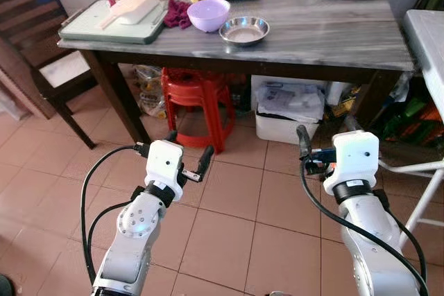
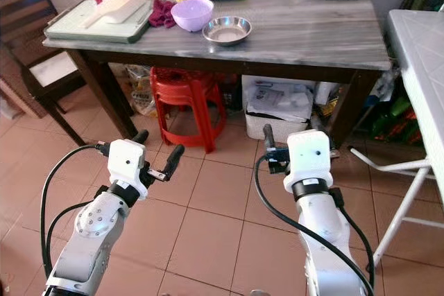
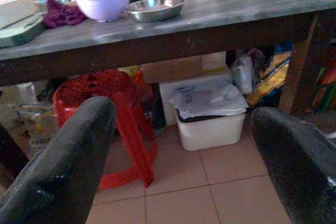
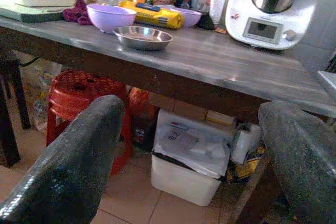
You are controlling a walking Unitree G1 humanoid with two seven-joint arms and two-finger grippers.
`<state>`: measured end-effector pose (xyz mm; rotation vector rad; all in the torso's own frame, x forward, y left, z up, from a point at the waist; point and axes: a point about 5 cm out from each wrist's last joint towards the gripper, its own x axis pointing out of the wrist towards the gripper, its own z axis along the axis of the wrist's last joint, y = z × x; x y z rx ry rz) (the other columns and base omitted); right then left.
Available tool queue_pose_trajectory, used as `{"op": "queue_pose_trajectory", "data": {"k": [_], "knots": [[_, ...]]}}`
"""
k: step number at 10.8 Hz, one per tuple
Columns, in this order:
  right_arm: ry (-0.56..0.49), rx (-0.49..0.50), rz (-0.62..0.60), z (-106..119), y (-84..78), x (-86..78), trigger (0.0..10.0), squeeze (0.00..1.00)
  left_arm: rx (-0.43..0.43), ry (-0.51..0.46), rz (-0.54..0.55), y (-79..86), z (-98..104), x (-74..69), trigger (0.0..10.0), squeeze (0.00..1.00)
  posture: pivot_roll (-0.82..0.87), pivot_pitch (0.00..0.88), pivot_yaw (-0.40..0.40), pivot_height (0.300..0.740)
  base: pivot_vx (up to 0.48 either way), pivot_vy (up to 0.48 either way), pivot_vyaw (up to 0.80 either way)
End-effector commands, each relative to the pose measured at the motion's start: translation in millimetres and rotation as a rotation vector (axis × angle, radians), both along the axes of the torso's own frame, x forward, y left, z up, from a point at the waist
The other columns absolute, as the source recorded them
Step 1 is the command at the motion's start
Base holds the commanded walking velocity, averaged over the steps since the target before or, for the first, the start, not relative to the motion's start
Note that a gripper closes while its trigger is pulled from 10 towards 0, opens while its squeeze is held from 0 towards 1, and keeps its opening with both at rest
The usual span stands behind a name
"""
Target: Setting the table
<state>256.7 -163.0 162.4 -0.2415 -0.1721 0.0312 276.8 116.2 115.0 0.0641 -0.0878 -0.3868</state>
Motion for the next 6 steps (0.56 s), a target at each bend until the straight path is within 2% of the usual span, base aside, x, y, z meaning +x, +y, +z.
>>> {"op": "queue_pose_trajectory", "data": {"k": [1,2,4,6], "knots": [[-0.001,0.005,0.004,-1,0.1,-1.1,10.0,0.0,-0.005,0.013,-0.006,2.9,-4,-2.2,10.0,0.0,-0.08,0.097,0.091,0.74,0.0,-0.319,0.0],[0.002,0.01,0.0,-3,0.2,-1.7,10.0,0.0,-0.003,0.011,-0.003,3.3,-4,-2.7,10.0,0.0,-0.09,0.098,0.092,0.74,0.0,-0.36,0.0],[0.015,0.088,-0.03,-9,0.7,-6.7,10.0,0.0,-0.016,0.011,0.057,11.8,-5,-2.3,10.0,0.0,-0.08,0.098,0.09,0.74,0.0,-0.368,0.0],[0.024,0.14,-0.096,-13,-7.9,-14.6,10.0,0.0,-0.027,0.008,0.11,18.6,-5,-4.0,10.0,0.0,-0.08,0.099,0.086,0.74,0.0,-0.366,0.0]]}}
